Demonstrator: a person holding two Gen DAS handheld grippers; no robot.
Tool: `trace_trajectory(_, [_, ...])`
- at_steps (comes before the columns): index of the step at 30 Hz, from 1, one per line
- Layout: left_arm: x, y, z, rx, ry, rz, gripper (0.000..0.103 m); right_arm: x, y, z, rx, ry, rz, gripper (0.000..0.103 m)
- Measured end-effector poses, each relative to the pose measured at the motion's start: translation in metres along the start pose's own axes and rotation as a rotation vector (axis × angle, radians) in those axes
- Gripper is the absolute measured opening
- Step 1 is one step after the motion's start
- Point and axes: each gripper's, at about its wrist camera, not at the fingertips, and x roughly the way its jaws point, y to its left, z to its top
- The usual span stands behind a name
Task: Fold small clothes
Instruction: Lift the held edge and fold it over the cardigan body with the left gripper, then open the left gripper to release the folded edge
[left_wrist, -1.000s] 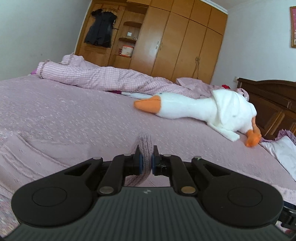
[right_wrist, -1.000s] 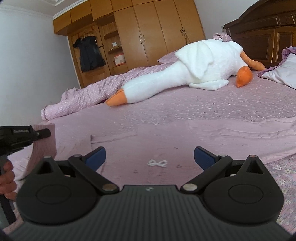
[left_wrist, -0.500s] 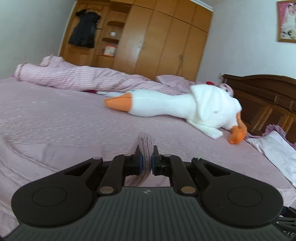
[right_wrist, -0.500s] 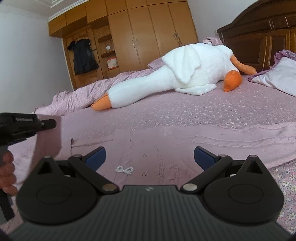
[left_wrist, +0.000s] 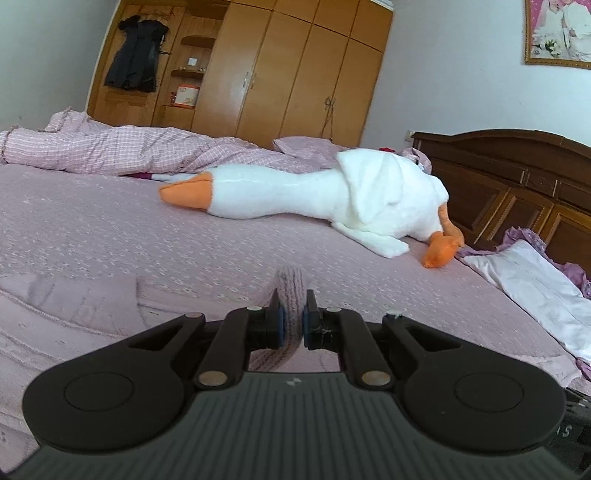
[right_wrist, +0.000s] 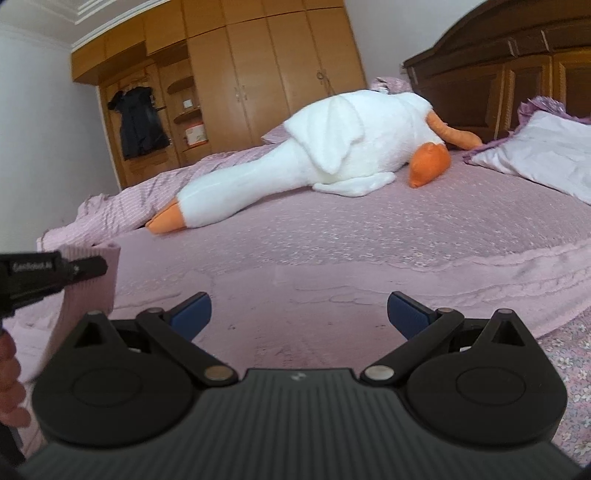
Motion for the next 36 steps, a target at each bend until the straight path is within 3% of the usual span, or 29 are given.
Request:
trace_trajectory(11, [0.004, -0.024, -0.015, 0.018, 0.009, -0.052, 0.01, 0.003, -0.014, -0.002, 0.037, 0.018, -0.03, 0.103])
trace_trajectory(32, [0.037, -0.041, -0.055, 0.046, 0.098, -0.068, 0.01, 0.008, -0.018, -0.002, 0.03, 0.036, -0.037, 0.103])
trace_trajectory(35, [0.038, -0.046, -0.058, 0.073, 0.111, -0.06, 0.012, 0.009, -0.019, -0.003, 0.033, 0.041, -0.039, 0.103])
trace_trajectory(36, [0.038, -0.047, -0.057, 0.076, 0.12, -0.063, 0.019, 0.009, -0.019, -0.003, 0.034, 0.042, -0.039, 0.103])
